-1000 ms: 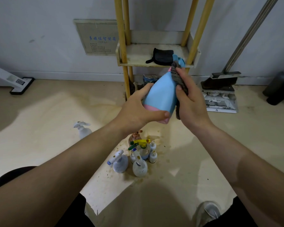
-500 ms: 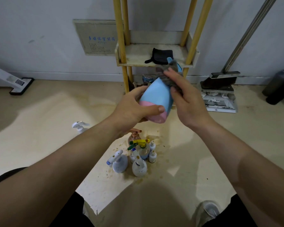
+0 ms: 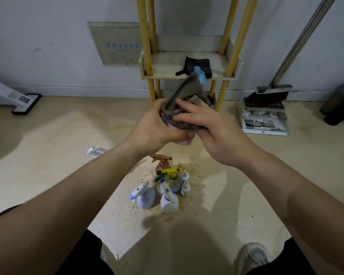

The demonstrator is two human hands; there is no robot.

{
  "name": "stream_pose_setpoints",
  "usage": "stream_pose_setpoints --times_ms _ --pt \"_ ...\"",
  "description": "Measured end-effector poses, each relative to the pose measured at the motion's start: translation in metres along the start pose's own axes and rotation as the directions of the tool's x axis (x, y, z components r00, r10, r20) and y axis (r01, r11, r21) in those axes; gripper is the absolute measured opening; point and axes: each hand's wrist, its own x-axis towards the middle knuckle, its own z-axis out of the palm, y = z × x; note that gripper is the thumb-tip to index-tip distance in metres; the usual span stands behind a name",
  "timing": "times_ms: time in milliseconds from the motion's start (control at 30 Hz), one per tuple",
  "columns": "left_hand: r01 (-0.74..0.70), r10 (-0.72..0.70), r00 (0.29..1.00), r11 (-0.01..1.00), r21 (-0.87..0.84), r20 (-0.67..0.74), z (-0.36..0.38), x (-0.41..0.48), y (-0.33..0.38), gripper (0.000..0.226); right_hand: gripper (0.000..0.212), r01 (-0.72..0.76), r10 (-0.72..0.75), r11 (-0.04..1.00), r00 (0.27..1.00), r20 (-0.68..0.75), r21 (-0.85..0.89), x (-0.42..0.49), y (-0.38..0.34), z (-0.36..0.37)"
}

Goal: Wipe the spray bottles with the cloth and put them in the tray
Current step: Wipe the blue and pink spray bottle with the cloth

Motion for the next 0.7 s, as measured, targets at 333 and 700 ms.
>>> stream_pose_setpoints --times_ms 333,700 --pt "0.029 -0.028 0.999 0.999 -0.022 0.024 0.007 0.002 -0.004 0.088 0.052 -0.180 0.196 0.980 0.956 -0.220 0.089 0.003 0.022 0.002" --pt "0.073 -0.086 0.992 0.989 -0.129 -0.091 0.000 0.005 -0.006 0.102 0.043 -0.392 0.607 0.655 0.782 -0.141 0.645 -0.001 0.004 0.039"
